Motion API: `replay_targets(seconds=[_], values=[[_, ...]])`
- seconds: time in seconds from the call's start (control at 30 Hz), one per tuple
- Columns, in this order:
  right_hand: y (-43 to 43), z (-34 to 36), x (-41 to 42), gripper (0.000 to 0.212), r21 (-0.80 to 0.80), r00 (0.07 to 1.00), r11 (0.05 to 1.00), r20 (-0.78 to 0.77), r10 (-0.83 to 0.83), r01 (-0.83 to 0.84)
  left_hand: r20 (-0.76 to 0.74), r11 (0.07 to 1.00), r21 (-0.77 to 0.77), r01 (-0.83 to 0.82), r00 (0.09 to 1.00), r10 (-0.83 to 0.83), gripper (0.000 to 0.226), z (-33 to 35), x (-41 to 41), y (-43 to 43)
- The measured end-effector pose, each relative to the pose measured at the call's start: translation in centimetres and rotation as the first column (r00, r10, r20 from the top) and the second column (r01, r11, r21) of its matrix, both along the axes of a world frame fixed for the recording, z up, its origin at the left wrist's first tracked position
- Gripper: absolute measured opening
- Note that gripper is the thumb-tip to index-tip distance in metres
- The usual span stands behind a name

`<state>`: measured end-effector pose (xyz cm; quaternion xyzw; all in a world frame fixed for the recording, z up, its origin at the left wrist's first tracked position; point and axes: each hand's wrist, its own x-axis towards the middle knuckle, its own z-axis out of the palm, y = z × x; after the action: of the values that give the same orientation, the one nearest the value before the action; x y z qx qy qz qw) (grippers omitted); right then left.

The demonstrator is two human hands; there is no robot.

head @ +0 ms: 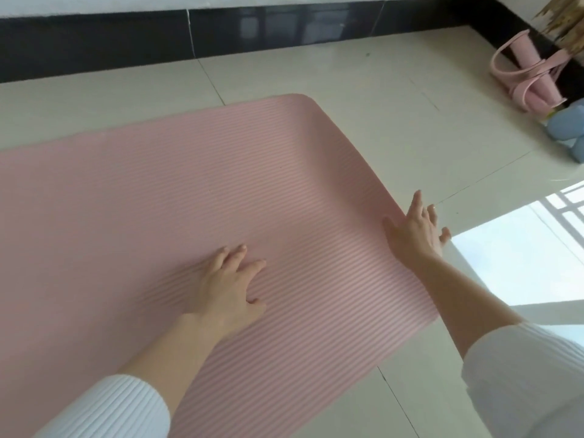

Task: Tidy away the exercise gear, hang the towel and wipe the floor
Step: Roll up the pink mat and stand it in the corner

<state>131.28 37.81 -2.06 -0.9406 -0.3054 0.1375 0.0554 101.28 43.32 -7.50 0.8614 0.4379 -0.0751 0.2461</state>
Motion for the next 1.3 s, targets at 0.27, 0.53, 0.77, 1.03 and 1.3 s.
replay_targets(seconds=[0.27, 0.53, 0.77, 1.03, 1.3], values=[[2.0, 2.1, 0.5, 0.014, 0.337, 0.932, 0.92, -0.356, -0.071, 0.199, 0.014, 0.997, 0.063, -0.043, 0.999, 0.042, 0.069, 1.5, 1.4, 1.5], [3.2, 0.1, -2.9, 0.084, 0.107, 0.899, 0.989, -0.417, 0.135, -0.098, 0.011, 0.998, 0.051, -0.037, 0.999, 0.036, 0.076, 1.8, 1.5, 2.1], [3.0, -1.1, -8.0, 0.05, -0.093, 0.918, 0.918, 0.063, 0.392, -0.386, 0.095, 0.992, -0.066, -0.11, 0.989, 0.116, 0.08, 3.4, 3.5, 4.4], [1.7, -1.9, -10.4, 0.049, -0.228, 0.623, 0.744, 0.426, 0.656, -0.628, 0.367, 0.706, -0.646, -0.291, 0.693, 0.621, 0.058, 2.5, 6.8, 5.5], [-0.2, -0.7, -14.4, 0.052, 0.133, 0.795, 0.79, -0.022, 0.606, -0.598, 0.214, 0.385, -0.878, -0.286, 0.484, 0.848, 0.064, 2.2, 6.9, 7.6]])
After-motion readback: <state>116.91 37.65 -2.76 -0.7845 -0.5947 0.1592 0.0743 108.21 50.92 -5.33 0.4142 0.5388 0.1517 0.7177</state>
